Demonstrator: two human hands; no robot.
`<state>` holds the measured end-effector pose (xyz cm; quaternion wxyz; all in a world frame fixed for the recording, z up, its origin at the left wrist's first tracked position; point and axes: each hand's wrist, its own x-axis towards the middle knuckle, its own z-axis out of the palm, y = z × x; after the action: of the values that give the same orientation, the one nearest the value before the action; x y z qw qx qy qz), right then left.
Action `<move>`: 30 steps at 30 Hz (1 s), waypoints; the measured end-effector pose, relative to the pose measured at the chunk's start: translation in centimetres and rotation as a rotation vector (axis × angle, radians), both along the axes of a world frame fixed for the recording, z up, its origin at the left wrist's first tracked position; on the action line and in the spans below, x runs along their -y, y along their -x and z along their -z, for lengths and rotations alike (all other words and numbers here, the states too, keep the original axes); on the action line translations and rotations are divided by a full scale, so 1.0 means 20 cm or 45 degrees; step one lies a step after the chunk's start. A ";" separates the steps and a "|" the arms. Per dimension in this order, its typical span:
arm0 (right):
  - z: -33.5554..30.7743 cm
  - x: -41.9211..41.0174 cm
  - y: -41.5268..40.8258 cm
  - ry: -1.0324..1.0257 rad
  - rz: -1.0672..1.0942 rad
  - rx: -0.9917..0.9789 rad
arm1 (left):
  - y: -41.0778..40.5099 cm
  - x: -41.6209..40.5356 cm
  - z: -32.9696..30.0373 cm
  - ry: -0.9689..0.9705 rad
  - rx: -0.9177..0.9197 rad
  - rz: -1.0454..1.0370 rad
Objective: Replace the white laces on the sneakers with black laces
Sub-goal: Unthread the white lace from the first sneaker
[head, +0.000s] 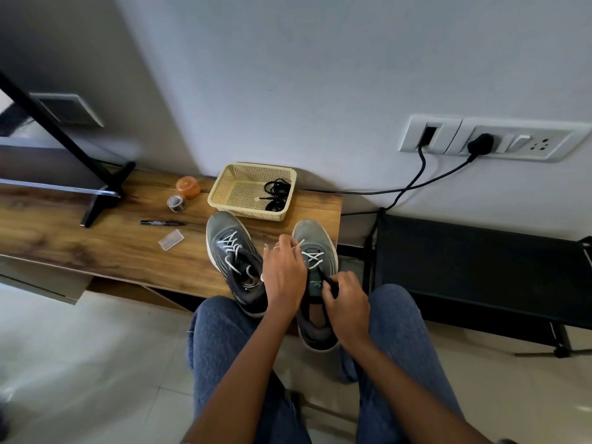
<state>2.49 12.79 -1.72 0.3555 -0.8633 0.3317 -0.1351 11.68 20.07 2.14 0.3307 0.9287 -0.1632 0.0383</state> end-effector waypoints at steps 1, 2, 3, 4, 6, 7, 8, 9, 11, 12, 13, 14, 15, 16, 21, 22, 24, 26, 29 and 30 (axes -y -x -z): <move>0.00 0.00 0.00 0.003 -0.008 -0.001 | 0.01 0.00 0.01 0.004 -0.021 0.001; 0.00 0.00 0.00 0.007 -0.016 -0.008 | 0.02 0.00 0.03 0.021 -0.053 -0.008; 0.00 0.00 -0.01 0.016 -0.024 -0.021 | 0.03 -0.01 0.05 0.039 -0.074 -0.018; 0.00 0.00 -0.01 0.031 -0.032 -0.033 | 0.06 -0.01 0.07 0.047 -0.081 -0.020; -0.01 0.01 -0.01 0.076 -0.061 -0.041 | 0.11 -0.03 0.11 0.041 -0.059 0.025; -0.01 0.01 -0.01 0.105 -0.083 -0.039 | 0.14 -0.04 0.13 0.041 -0.056 0.052; -0.01 0.01 -0.02 0.133 -0.112 -0.036 | 0.17 -0.05 0.14 0.053 -0.073 0.065; -0.02 0.01 -0.03 0.153 -0.144 -0.033 | 0.20 -0.06 0.16 0.068 -0.110 0.069; -0.02 0.01 -0.05 0.190 -0.210 -0.040 | 0.24 -0.08 0.18 0.095 -0.216 0.057; -0.02 0.02 -0.06 0.221 -0.248 -0.054 | 0.25 -0.09 0.19 0.112 -0.266 0.047; -0.02 0.02 -0.08 0.264 -0.290 -0.078 | 0.26 -0.10 0.19 0.123 -0.315 0.036; -0.02 0.03 -0.10 0.313 -0.335 -0.103 | 0.26 -0.10 0.19 0.122 -0.351 0.031; -0.02 0.04 -0.11 0.359 -0.385 -0.126 | 0.26 -0.10 0.19 0.117 -0.365 0.034; -0.01 0.04 -0.13 0.399 -0.429 -0.139 | 0.26 -0.10 0.19 0.114 -0.365 0.041; -0.02 0.06 -0.21 0.571 -0.492 -0.182 | 0.25 -0.10 0.20 0.151 -0.362 0.033; -0.02 0.06 -0.23 0.600 -0.490 -0.183 | 0.25 -0.10 0.20 0.160 -0.361 0.031; -0.02 0.07 -0.25 0.649 -0.483 -0.186 | 0.25 -0.10 0.21 0.174 -0.360 0.022; -0.02 0.07 -0.26 0.689 -0.502 -0.183 | 0.25 -0.10 0.21 0.184 -0.369 0.007; 0.00 0.07 -0.27 0.608 -0.508 -0.110 | 0.26 -0.11 0.20 0.231 -0.407 -0.025; 0.01 0.07 -0.27 0.546 -0.490 -0.094 | 0.26 -0.11 0.20 0.243 -0.425 -0.036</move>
<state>7.80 11.39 -1.98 0.1716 -0.9702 0.1383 -0.1008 6.44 22.17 -1.83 0.4392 0.8888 -0.0887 -0.0964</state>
